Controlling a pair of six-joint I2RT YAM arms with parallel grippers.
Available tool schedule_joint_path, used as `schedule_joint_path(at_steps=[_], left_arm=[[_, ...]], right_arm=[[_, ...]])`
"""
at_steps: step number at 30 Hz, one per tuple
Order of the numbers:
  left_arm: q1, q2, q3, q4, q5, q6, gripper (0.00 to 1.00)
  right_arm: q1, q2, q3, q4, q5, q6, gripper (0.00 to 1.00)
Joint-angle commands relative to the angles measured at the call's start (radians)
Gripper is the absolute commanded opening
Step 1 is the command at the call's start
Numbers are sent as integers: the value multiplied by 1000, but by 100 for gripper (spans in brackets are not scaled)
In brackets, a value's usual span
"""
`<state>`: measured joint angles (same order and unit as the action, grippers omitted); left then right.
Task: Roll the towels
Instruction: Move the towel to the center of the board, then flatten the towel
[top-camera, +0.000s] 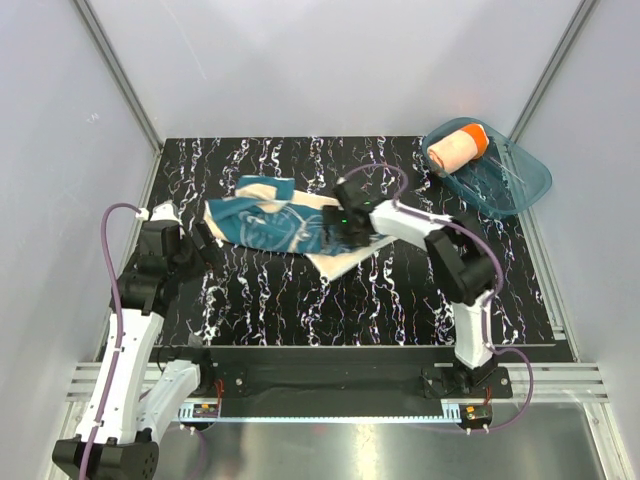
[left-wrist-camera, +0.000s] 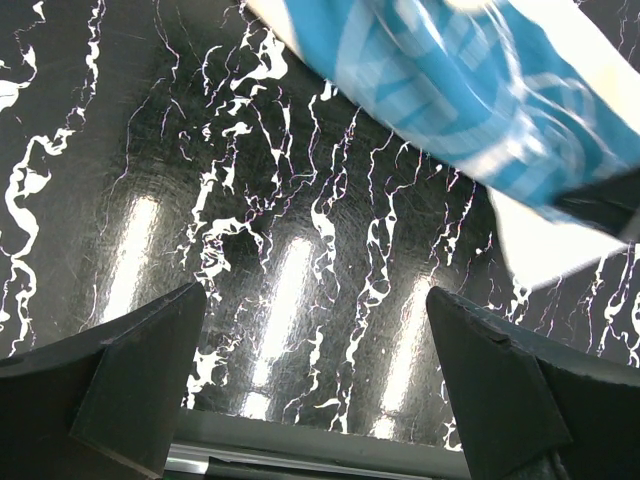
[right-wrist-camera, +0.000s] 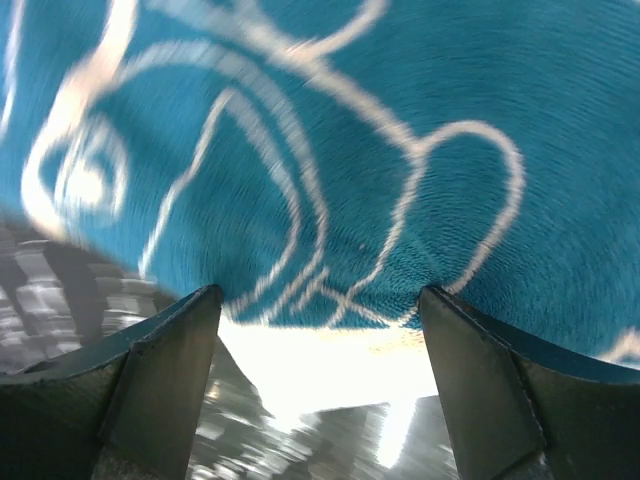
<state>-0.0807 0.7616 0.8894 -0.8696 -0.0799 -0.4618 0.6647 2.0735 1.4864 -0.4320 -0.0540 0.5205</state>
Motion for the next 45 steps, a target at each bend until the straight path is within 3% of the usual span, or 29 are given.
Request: schedule_joint_path(at_steps=[1, 7, 16, 24, 34, 40, 45], left_arm=[[6, -2, -4, 46, 26, 22, 99], [9, -5, -4, 47, 32, 23, 99], [10, 68, 3, 55, 52, 29, 99], [10, 134, 40, 110, 103, 18, 99], [10, 134, 16, 112, 85, 26, 99], [10, 143, 17, 113, 83, 34, 99], [12, 186, 22, 145, 88, 22, 99]], right_arm=[[-42, -108, -117, -97, 80, 1, 88], [67, -211, -77, -223, 172, -54, 91], [157, -380, -333, -188, 203, 67, 91], [164, -319, -255, -186, 221, 21, 91], [168, -130, -112, -258, 275, -10, 90], [171, -75, -112, -261, 252, -1, 82], [174, -73, -138, -252, 252, 1, 52]])
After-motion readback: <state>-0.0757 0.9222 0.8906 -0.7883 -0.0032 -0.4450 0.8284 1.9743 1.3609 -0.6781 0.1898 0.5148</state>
